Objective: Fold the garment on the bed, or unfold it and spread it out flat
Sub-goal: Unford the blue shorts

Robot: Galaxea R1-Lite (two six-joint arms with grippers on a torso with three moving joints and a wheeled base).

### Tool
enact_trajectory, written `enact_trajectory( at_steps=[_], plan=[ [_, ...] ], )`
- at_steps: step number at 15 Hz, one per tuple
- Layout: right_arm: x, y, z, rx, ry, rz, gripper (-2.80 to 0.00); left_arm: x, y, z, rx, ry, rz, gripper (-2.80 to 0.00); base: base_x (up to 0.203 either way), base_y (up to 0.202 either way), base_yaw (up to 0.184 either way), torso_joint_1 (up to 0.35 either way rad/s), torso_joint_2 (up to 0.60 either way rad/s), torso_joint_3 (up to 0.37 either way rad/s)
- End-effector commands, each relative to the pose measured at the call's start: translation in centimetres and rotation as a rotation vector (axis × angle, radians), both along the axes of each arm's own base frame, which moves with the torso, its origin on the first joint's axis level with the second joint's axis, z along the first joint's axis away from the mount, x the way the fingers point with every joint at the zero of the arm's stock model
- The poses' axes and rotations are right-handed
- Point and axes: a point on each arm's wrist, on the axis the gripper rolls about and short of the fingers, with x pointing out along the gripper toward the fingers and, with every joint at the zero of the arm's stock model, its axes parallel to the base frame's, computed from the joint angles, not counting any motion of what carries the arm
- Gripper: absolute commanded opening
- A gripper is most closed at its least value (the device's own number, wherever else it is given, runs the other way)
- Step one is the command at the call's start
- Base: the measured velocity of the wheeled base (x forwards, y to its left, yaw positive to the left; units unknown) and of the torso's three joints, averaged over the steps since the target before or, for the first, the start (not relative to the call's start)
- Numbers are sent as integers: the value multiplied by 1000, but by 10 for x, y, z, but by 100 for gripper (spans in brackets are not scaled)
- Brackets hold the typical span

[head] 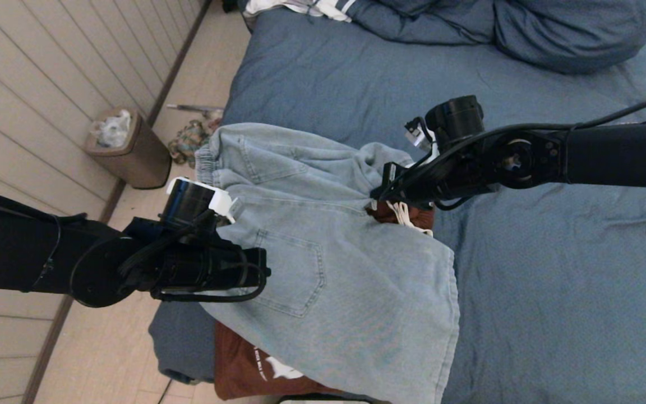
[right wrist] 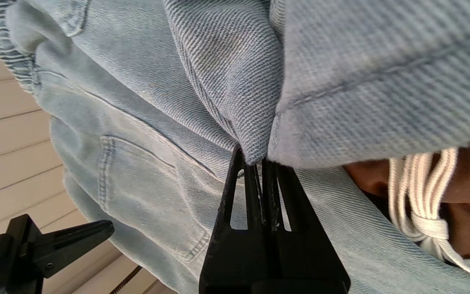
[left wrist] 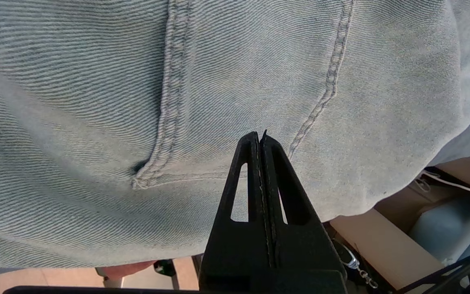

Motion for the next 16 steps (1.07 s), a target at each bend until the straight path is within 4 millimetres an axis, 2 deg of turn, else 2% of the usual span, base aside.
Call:
enact_trajectory(
  at_steps=[1, 5, 8, 14, 15, 16],
  plan=[
    [-3, -2, 4, 6, -7, -2, -280, -1, 0, 1, -4, -2, 0, -280, 0, 0, 0, 0, 0, 0],
    [-20, -11, 11, -7, 3, -7, -280, -1, 0, 1, -3, -3, 0, -280, 0, 0, 0, 0, 0, 0],
    [-29, -23, -3, -46, 68, -18, -280, -1, 1, 2, -4, -6, 1, -280, 0, 0, 0, 0, 0, 0],
    [-33, -22, -16, -134, 106, 14, -280, -2, 1, 3, -5, -7, 1, -280, 0, 0, 0, 0, 0, 0],
    [-32, -20, -16, -144, 98, 3, 0, -2, 1, 3, -5, -7, 0, -280, 0, 0, 0, 0, 0, 0],
    [-33, -20, -13, -150, 83, -4, 0, -2, 1, 3, -5, -7, 0, -280, 0, 0, 0, 0, 0, 0]
  ],
)
